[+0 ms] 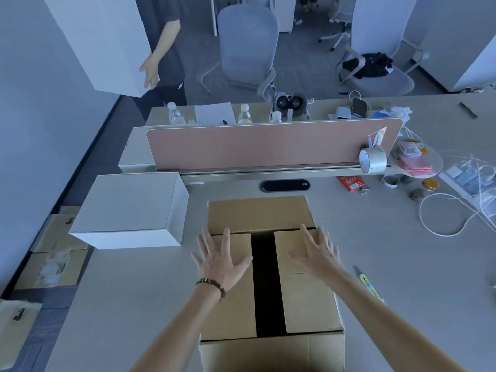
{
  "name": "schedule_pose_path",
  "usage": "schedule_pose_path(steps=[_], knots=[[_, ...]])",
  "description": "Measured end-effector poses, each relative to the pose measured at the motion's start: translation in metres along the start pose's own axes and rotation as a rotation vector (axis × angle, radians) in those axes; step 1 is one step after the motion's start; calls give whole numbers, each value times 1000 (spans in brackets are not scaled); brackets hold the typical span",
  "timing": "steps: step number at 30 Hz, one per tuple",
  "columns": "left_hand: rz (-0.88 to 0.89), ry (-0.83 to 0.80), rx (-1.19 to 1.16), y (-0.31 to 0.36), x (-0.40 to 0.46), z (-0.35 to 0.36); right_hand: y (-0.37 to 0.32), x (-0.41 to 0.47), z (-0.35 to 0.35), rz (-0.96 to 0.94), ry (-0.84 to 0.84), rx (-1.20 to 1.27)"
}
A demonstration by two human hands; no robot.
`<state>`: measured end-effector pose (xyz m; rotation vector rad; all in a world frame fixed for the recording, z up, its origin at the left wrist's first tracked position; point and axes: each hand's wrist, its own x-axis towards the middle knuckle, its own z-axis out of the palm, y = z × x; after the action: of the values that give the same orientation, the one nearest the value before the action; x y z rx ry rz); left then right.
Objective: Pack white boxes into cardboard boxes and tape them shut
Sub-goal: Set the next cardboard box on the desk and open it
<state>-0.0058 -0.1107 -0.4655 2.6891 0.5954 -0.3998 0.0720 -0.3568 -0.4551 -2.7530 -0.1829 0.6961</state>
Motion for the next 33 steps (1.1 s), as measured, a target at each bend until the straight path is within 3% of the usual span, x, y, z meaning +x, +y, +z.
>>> schedule_pose_path(steps=[5,14,22,33], knots=[[138,-33,185,20,-38,12,-18,-35,22,-60,36,-137],[170,-69,207,27,-57,13,-37,-58,31,-116,50,-151],[266,18,76,29,-70,-21,-45,-84,2,-240,116,43],[151,-12,-178,-23,-72,-83,-24,-99,-47,-162,151,284]])
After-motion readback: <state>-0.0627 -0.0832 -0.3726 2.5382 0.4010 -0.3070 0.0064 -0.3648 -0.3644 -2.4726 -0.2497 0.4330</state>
